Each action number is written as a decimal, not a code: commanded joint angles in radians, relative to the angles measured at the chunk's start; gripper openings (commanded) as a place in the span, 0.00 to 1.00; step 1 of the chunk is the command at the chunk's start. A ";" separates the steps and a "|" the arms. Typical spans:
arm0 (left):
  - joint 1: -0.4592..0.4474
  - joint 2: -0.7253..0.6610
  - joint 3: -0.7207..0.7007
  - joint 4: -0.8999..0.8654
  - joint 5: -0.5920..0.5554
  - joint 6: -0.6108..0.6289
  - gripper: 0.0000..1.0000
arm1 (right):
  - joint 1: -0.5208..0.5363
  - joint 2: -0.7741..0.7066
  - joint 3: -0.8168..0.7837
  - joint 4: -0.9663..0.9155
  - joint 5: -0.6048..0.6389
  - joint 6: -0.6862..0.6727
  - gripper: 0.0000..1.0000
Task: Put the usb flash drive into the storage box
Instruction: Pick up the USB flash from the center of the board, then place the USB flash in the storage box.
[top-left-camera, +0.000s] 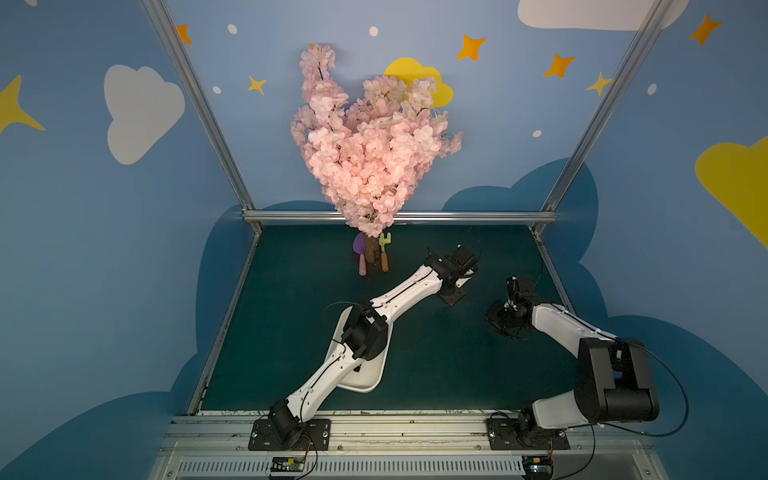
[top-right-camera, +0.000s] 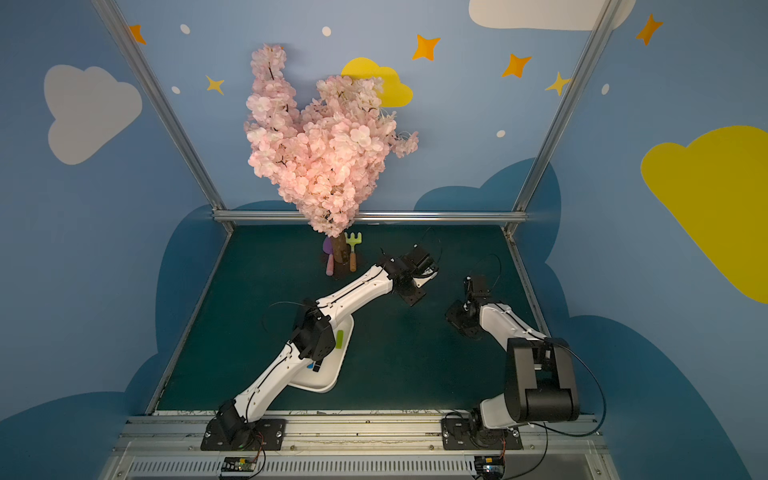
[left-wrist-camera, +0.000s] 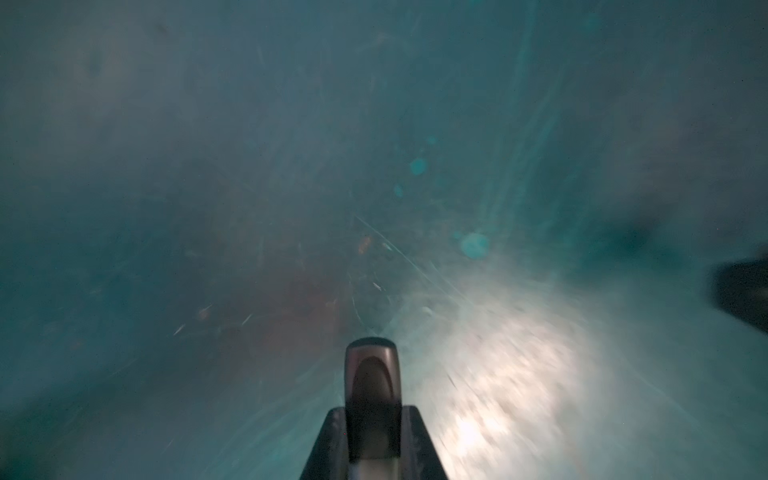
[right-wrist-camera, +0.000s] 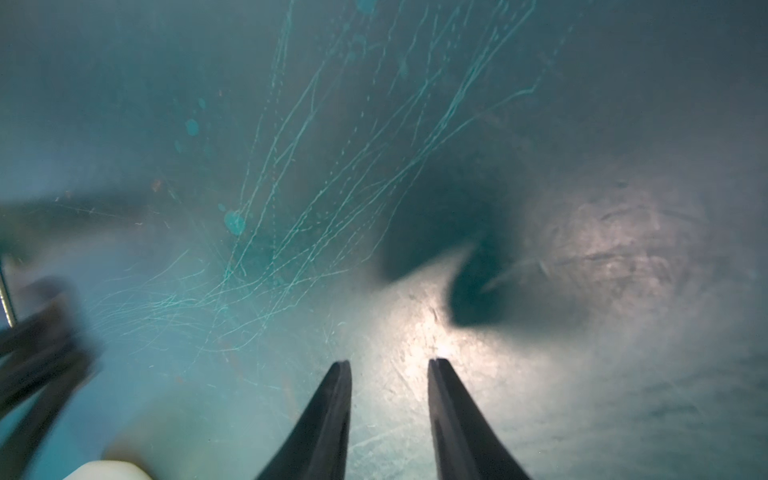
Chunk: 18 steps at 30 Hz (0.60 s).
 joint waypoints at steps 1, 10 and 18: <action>-0.017 -0.165 -0.069 -0.046 -0.015 -0.083 0.05 | -0.004 0.011 0.026 0.011 -0.018 -0.009 0.36; -0.041 -0.691 -0.796 0.100 -0.142 -0.314 0.05 | -0.003 0.037 0.029 0.021 -0.049 -0.005 0.36; -0.031 -1.165 -1.333 0.092 -0.205 -0.532 0.09 | -0.003 0.036 0.025 0.030 -0.070 -0.003 0.35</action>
